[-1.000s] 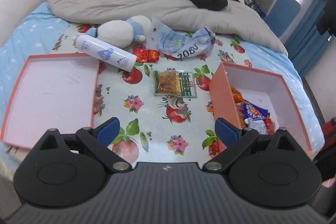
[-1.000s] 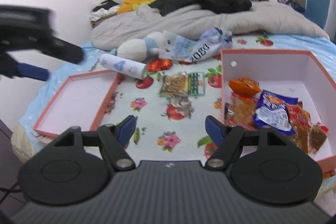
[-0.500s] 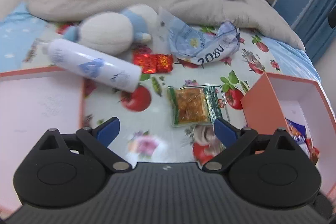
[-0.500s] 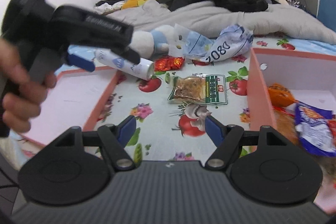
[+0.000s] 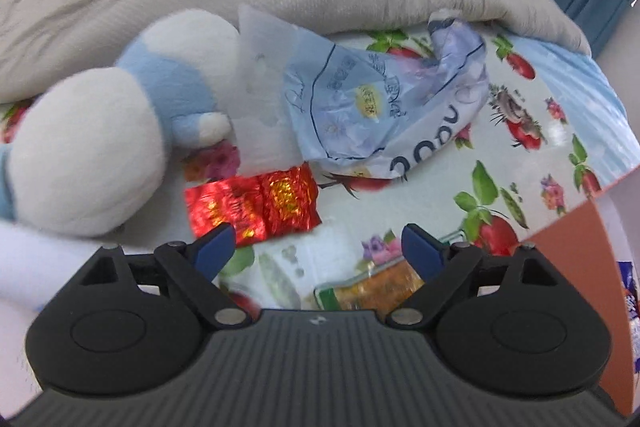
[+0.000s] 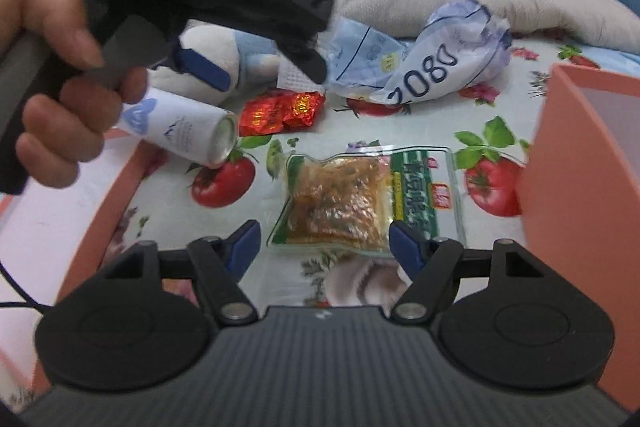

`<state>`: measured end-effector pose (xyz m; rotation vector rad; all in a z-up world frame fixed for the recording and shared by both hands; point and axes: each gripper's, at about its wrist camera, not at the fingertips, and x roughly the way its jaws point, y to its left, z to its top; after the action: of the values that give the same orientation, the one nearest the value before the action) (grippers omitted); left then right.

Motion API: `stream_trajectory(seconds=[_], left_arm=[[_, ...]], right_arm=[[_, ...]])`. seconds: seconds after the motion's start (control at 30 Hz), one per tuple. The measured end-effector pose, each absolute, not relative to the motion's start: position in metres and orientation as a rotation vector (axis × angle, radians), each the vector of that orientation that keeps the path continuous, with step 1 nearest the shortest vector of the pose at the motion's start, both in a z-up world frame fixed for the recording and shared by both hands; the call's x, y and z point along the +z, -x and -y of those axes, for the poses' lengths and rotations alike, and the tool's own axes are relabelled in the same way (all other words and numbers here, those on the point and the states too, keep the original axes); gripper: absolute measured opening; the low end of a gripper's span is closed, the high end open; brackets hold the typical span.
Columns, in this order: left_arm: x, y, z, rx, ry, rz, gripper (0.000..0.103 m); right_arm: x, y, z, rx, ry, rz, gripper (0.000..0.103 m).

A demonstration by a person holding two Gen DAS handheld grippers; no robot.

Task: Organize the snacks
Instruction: 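Lower left tool to red candy wrapper while right lowers to green-label packet, then grasp the red candy with left tool while right grasps green-label pickle packet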

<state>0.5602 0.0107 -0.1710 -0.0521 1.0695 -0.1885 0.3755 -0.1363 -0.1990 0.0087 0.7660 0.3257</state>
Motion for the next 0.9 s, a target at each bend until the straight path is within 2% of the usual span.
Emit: stream_trajectory(seconds=[0.3, 0.37, 0.5, 0.57, 0.6, 0.67, 0.8, 0.87, 0.9], left_arm=[[-0.209, -0.606, -0.01, -0.146, 0.02, -1.174, 0.087], [-0.215, -0.612, -0.01, -0.142, 0.02, -1.188, 0.075], [-0.226, -0.616, -0.012, -0.117, 0.056, -1.225, 0.063], [-0.226, -0.614, -0.011, -0.106, 0.031, -1.213, 0.05], [-0.225, -0.613, -0.011, -0.106, 0.028, -1.208, 0.048], [-0.225, -0.611, -0.011, -0.114, 0.022, -1.197, 0.041], [-0.222, -0.606, -0.011, -0.138, 0.028, -1.181, 0.036], [-0.22, -0.602, -0.01, -0.16, 0.03, -1.18, 0.035], [-0.218, -0.599, -0.009, -0.168, 0.028, -1.174, 0.035]], right_arm=[[-0.223, -0.404, 0.124, 0.297, 0.052, -0.79, 0.072], [-0.226, -0.406, 0.121, 0.312, 0.084, -0.796, 0.075], [-0.229, -0.41, 0.119, 0.337, 0.108, -0.809, 0.075], [-0.23, -0.411, 0.118, 0.335, 0.104, -0.815, 0.074], [-0.23, -0.41, 0.117, 0.334, 0.113, -0.815, 0.073], [-0.229, -0.408, 0.116, 0.334, 0.114, -0.817, 0.067], [-0.229, -0.404, 0.115, 0.332, 0.132, -0.799, 0.059], [-0.226, -0.398, 0.116, 0.321, 0.123, -0.789, 0.049], [-0.225, -0.394, 0.116, 0.308, 0.122, -0.778, 0.039]])
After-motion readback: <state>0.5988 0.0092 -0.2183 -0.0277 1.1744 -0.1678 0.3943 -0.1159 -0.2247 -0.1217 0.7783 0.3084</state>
